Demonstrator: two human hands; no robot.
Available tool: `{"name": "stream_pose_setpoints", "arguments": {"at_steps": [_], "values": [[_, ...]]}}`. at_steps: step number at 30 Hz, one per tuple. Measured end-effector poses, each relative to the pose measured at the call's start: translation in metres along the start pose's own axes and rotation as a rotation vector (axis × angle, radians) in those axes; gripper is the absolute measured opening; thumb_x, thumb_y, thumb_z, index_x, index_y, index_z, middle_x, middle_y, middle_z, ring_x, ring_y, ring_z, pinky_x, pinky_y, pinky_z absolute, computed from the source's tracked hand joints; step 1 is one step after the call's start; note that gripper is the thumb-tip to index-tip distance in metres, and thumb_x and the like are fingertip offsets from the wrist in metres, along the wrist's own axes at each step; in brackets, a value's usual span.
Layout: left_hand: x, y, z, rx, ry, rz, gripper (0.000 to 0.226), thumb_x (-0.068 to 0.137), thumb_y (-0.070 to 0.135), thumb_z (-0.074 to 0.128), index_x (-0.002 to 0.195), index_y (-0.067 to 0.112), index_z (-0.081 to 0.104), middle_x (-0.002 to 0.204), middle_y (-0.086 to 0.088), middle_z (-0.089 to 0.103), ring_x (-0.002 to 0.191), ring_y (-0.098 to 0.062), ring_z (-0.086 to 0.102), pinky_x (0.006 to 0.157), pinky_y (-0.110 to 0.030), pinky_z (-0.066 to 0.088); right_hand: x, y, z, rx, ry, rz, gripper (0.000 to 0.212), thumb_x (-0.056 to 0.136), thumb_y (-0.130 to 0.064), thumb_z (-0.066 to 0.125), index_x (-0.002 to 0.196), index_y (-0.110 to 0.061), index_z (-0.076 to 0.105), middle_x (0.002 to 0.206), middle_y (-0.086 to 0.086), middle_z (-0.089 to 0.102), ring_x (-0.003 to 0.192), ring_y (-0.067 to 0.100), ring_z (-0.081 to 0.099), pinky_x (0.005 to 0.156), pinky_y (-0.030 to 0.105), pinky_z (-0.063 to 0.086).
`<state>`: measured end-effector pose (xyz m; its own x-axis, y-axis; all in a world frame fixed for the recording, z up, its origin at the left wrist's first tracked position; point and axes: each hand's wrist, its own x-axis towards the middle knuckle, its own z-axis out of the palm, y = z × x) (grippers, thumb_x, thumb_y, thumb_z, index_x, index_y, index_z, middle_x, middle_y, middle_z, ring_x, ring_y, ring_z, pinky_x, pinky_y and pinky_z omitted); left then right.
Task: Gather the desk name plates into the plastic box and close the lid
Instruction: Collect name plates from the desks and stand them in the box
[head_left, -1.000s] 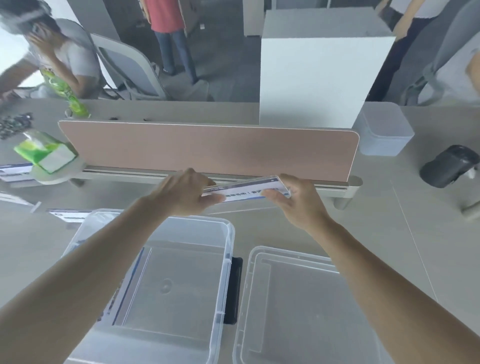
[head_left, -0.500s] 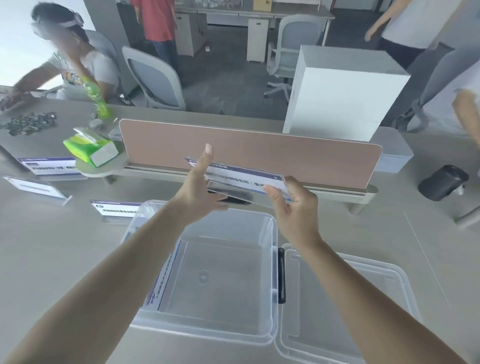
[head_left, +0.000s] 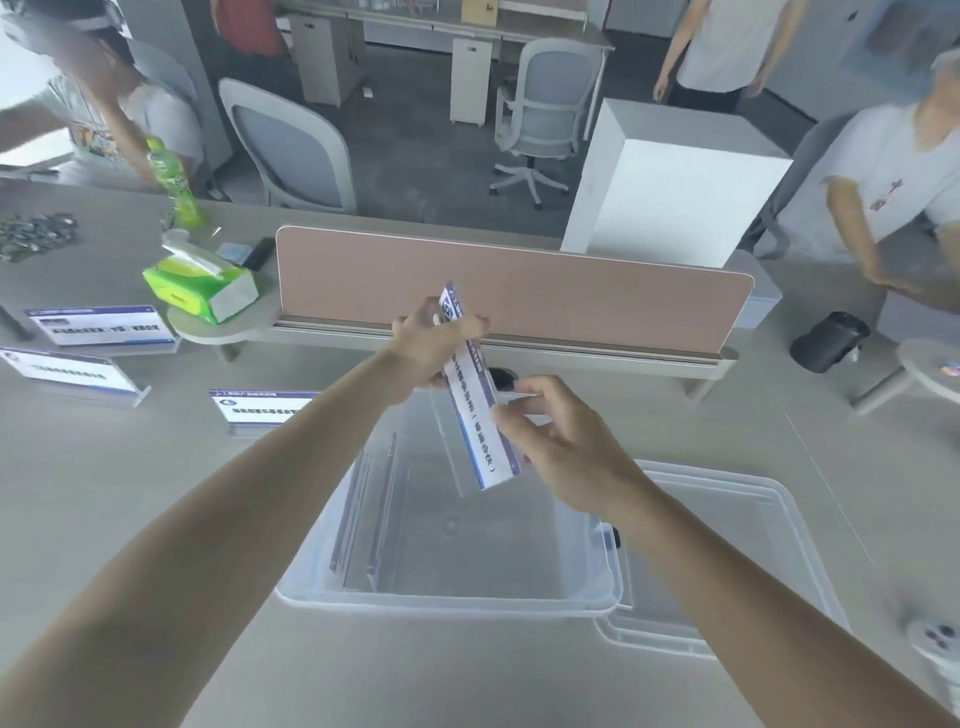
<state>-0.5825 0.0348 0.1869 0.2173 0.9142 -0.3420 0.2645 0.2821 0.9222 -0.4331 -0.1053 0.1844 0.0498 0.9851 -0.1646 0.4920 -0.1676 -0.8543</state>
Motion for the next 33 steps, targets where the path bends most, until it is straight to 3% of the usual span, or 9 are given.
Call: {"name": "stream_pose_setpoints", "arguments": {"at_steps": [4,10,15,18,20,24,27,29,33], "values": [[0.001,-0.007,0.016,0.153,-0.057,-0.001,0.073,0.047,0.06,0.072,0.114,0.035,0.055,0.129,-0.006,0.038,0.104,-0.025,0.063,0.075,-0.046,0.062,0.01,-0.015,0.015,-0.217,-0.105,0.138,0.055,0.085,-0.058,0.053,0.13,-0.027,0.045,0.105,-0.004,0.066,0.089,0.015,0.066,0.078,0.037,0.055],[0.004,-0.011,0.032,0.146,-0.232,-0.031,0.071,0.063,0.049,0.072,0.128,0.035,0.047,0.114,0.009,0.055,0.095,-0.013,0.063,0.077,-0.036,0.055,0.026,-0.001,0.023,-0.304,-0.113,0.16,0.03,0.095,-0.024,0.039,0.121,-0.01,0.044,0.11,0.012,0.057,0.079,0.027,0.059,0.061,0.034,0.048],[0.007,-0.016,0.042,0.173,-0.262,0.061,0.062,0.065,0.045,0.074,0.12,0.046,0.045,0.125,0.002,0.053,0.109,-0.02,0.06,0.08,-0.043,0.057,0.036,0.008,0.02,-0.241,-0.119,0.149,0.043,0.094,-0.022,0.038,0.134,-0.009,0.037,0.102,0.009,0.054,0.067,0.021,0.058,0.052,0.03,0.044],[0.014,-0.017,0.042,0.237,-0.296,0.024,0.033,0.069,0.046,0.074,0.097,0.033,0.059,0.11,-0.006,0.06,0.108,-0.025,0.059,0.087,-0.047,0.055,0.044,0.009,0.021,-0.265,-0.093,0.16,0.047,0.095,-0.021,0.036,0.138,-0.003,0.037,0.1,0.008,0.052,0.056,0.014,0.054,0.044,0.026,0.038],[0.02,-0.013,0.041,0.385,-0.32,0.01,0.024,0.076,0.048,0.068,0.084,0.029,0.057,0.099,-0.002,0.058,0.1,-0.025,0.055,0.082,-0.035,0.047,0.049,0.009,0.024,-0.284,-0.082,0.187,0.044,0.096,-0.021,0.036,0.134,0.002,0.039,0.098,0.009,0.051,0.054,0.014,0.053,0.044,0.027,0.039],[0.04,-0.016,0.032,0.816,-0.292,0.139,0.053,0.066,0.066,0.055,0.1,0.027,0.044,0.128,0.002,0.048,0.121,-0.028,0.04,0.094,-0.042,0.038,0.057,0.007,0.037,-0.337,-0.051,0.257,0.048,0.097,-0.022,0.033,0.139,0.002,0.032,0.106,0.015,0.055,0.058,0.021,0.057,0.046,0.027,0.042],[0.053,-0.025,0.017,0.735,-0.349,0.24,0.067,0.067,0.073,0.053,0.124,0.037,0.047,0.134,0.009,0.052,0.122,-0.02,0.05,0.1,-0.044,0.044,0.063,0.0,0.05,-0.409,-0.038,0.327,0.034,0.099,-0.023,0.033,0.125,-0.002,0.041,0.108,0.014,0.051,0.066,0.023,0.056,0.046,0.027,0.038],[0.06,-0.033,0.006,0.652,-0.397,0.257,0.054,0.075,0.075,0.046,0.12,0.045,0.051,0.13,0.013,0.058,0.113,-0.014,0.057,0.095,-0.04,0.049,0.065,-0.003,0.059,-0.44,-0.03,0.374,0.025,0.099,-0.024,0.034,0.113,-0.005,0.044,0.107,0.014,0.051,0.067,0.023,0.055,0.051,0.029,0.04],[0.067,-0.046,-0.007,0.66,-0.442,0.276,0.037,0.098,0.052,0.034,0.116,0.032,0.06,0.111,0.004,0.063,0.098,-0.019,0.058,0.075,-0.028,0.044,0.068,0.002,0.081,-0.439,-0.017,0.449,0.013,0.095,-0.021,0.038,0.097,-0.009,0.042,0.099,0.011,0.054,0.067,0.022,0.051,0.056,0.03,0.041]]}}
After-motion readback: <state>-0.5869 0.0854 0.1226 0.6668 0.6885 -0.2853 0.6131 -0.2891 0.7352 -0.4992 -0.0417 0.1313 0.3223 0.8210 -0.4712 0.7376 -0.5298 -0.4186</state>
